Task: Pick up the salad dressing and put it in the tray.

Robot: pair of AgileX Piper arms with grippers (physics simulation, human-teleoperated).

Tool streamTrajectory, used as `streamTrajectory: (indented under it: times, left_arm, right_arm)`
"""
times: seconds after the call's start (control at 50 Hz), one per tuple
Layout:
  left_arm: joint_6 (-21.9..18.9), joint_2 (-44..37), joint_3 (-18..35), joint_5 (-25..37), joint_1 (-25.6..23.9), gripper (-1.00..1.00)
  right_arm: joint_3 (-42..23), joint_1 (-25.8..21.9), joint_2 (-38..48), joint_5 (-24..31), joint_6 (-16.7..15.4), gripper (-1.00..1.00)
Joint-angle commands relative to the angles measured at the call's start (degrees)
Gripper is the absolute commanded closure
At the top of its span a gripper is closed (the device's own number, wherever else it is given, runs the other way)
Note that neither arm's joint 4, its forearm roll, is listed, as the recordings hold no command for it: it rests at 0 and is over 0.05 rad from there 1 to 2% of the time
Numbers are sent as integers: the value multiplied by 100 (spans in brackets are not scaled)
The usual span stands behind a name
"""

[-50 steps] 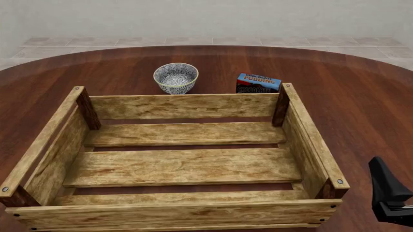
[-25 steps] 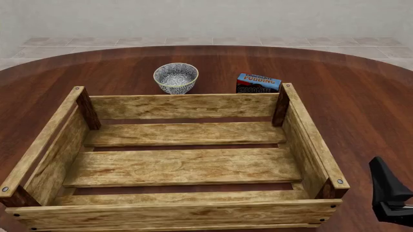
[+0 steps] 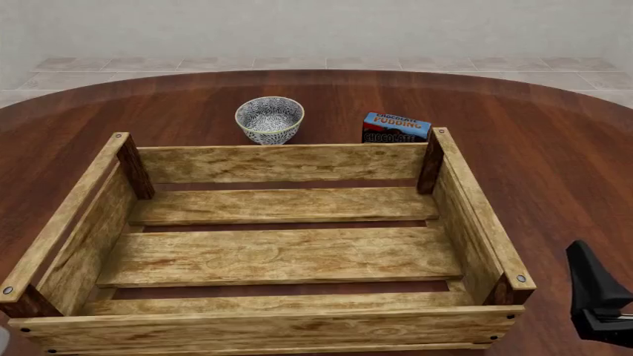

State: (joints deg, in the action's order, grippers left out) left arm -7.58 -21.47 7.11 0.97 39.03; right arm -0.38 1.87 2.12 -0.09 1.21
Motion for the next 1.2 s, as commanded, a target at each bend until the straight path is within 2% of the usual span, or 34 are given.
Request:
streamTrajectory:
  times: [0.02, 0.4, 0.9, 1.2]
  left_arm:
    - [-160, -40, 302, 53, -215, 100]
    - [-424, -342, 939, -28, -438, 100]
    - [-639, -339, 1947, 339, -955, 100]
    - [-923, -369, 2434, 496, -1291, 100]
  right_arm:
    - [-6, 4, -18, 22, -7, -100]
    - [-8, 2, -46, 53, -16, -100]
    - [-14, -50, -107, 102, -54, -100]
    - [-13, -48, -128, 104, -22, -100]
